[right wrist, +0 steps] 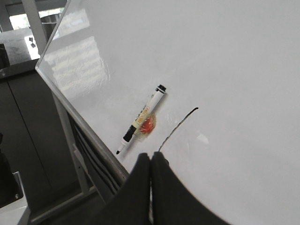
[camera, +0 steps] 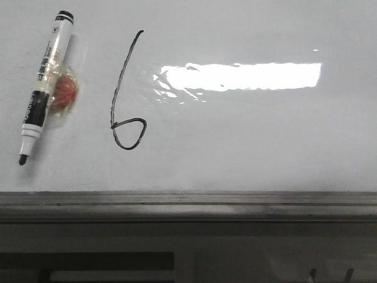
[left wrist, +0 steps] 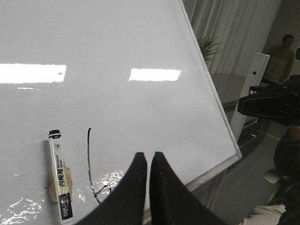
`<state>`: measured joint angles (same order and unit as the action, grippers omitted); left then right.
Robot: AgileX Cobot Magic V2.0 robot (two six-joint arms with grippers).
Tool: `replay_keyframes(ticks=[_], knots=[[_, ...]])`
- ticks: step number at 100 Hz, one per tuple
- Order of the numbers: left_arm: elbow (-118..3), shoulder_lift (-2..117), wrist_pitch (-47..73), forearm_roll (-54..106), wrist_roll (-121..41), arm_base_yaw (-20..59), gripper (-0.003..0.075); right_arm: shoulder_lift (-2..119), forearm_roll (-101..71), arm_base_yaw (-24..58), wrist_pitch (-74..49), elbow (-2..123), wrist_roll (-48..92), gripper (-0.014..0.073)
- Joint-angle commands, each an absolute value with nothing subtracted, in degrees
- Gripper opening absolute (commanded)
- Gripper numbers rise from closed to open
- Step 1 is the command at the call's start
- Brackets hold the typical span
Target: Write number 6 on whiteboard
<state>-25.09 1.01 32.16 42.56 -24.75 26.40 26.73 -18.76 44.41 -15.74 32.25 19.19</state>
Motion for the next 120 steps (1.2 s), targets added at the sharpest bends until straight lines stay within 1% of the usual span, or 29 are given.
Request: replay_keyframes(ticks=[1, 17, 30, 120], knots=[[-24.3, -1.7, 28.6, 43.5, -24.7, 26.2, -0.0021, 21.6, -17.7, 44.2, -9.7, 30.0, 19.7, -0.0063], [-22.1, -1.2, 29.5, 45.0, -24.7, 26.2, -0.0021, 12.7, -17.7, 44.2, -9.0, 24.3, 19.7, -0.0063], [-22.1, -1.2, 28.9, 46.6, -24.7, 26.2, -0.0021, 9.0, -17.7, 44.2, -9.1, 22.5, 19.7, -0.0063], [-22.1, -1.2, 28.9, 45.6, -24.7, 26.2, -0.0021, 8.8, -17.7, 44.2, -8.6, 22.5, 19.7, -0.0063]])
